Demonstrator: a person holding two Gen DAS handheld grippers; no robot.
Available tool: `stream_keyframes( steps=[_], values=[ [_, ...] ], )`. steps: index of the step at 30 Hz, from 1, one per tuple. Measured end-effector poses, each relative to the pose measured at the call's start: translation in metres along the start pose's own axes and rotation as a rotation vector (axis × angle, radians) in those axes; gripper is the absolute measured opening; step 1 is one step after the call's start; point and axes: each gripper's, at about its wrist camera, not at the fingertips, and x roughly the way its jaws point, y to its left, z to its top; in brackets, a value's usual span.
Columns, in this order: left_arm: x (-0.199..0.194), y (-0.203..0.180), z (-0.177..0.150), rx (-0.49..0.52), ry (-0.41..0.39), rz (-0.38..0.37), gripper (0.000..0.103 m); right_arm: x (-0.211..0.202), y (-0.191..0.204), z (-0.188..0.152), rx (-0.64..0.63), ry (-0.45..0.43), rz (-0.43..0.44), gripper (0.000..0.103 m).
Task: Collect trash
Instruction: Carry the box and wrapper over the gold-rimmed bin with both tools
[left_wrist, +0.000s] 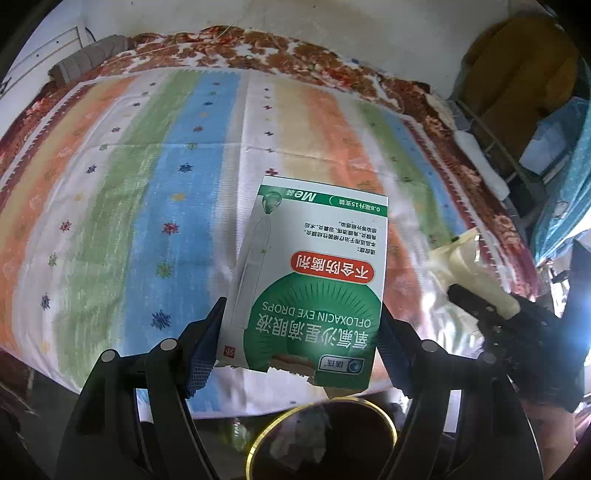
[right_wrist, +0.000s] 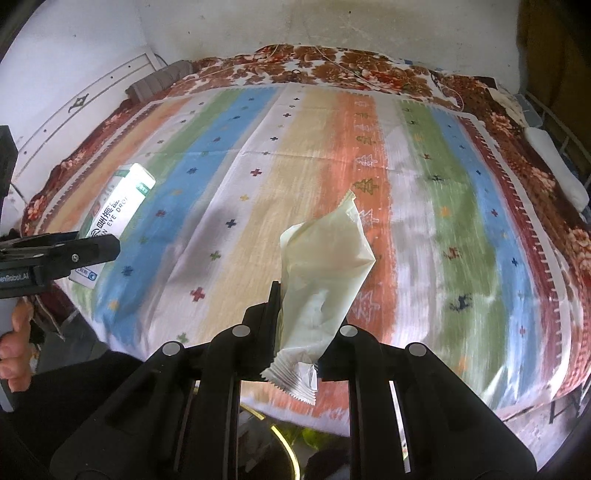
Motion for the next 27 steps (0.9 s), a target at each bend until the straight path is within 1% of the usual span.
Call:
stream_keyframes(
  steps=[3,10,16,19,23,27],
  values=[
    [-0.012,-0.007,-0.008,0.003,-0.018,-0.037,0.074,-0.013,0.004,-0.005,0.002,-0.011,0.015,0.013],
    [-0.039,-0.021,-0.032,0.022,-0.049,-0.092,0.074,-0.044,0.014,-0.021,0.010,-0.035,0.061,0.013],
    [-0.054,-0.026,-0.049,0.027,-0.063,-0.134,0.074,-0.068,0.025,-0.035,0.004,-0.067,0.100,0.013],
    [-0.061,-0.030,-0.059,0.034,-0.074,-0.150,0.074,-0.078,0.028,-0.046,0.005,-0.073,0.109,0.013],
    [-0.066,-0.033,-0.071,0.043,-0.076,-0.165,0.074,-0.091,0.030,-0.057,0.005,-0.102,0.115,0.013],
    [-0.070,-0.036,-0.083,0.059,-0.076,-0.175,0.074,-0.098,0.033,-0.069,0.006,-0.105,0.123,0.013]
  ],
)
